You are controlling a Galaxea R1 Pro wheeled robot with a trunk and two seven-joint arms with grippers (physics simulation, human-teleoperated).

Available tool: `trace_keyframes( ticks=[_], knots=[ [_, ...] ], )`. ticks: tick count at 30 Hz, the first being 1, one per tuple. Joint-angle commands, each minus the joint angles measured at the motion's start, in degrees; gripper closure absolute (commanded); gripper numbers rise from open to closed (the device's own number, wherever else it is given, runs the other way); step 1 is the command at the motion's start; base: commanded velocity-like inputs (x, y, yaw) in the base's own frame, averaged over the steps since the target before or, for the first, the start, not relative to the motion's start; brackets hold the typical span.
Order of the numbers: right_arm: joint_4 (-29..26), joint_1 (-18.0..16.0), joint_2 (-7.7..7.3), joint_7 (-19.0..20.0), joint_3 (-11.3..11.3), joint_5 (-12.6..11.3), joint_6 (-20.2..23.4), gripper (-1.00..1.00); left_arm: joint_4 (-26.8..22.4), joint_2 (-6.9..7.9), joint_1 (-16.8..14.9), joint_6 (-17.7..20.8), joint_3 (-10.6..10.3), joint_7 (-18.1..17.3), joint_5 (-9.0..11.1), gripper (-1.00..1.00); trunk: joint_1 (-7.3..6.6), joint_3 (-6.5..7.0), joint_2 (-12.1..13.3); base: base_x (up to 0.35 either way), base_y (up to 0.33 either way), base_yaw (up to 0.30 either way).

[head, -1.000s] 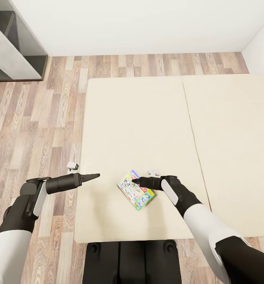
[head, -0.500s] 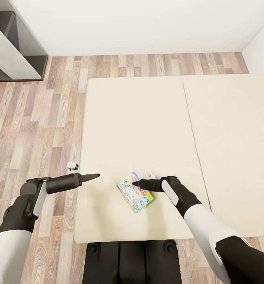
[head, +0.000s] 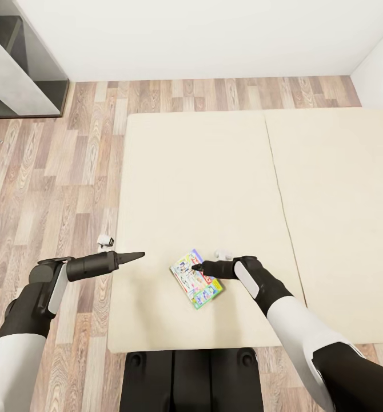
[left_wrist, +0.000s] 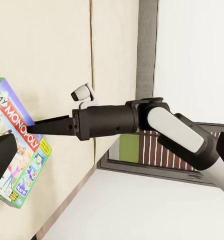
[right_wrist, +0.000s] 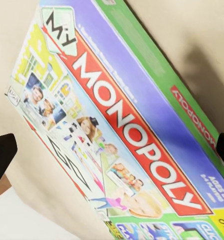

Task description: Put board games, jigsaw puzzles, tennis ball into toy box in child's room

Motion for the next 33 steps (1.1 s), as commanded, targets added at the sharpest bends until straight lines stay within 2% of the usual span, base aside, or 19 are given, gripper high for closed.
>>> trace_keyframes(
  ticks=[1, 19, 33],
  knots=[
    [0.1, 0.0, 0.00, 0.1, 0.1, 0.1, 0.2, -1.00, 0.0, 0.01, 0.0, 0.5, 0.0, -0.1, 0.1, -1.00, 0.03, -0.06, -0.1, 0.000, 0.000, 0.000],
    [2.1, 0.0, 0.14, 0.3, -0.1, -0.3, -0.1, -1.00, 0.0, 0.01, 0.0, 0.5, 0.0, -0.2, 0.3, -1.00, 0.03, -0.06, -0.1, 0.000, 0.000, 0.000],
    [3.9, 0.0, 0.28, 4.2, -0.3, -0.4, -0.1, -1.00, 0.0, 0.01, 0.0, 0.5, 0.0, -0.4, 0.3, -1.00, 0.03, -0.06, -0.1, 0.000, 0.000, 0.000]
  ],
)
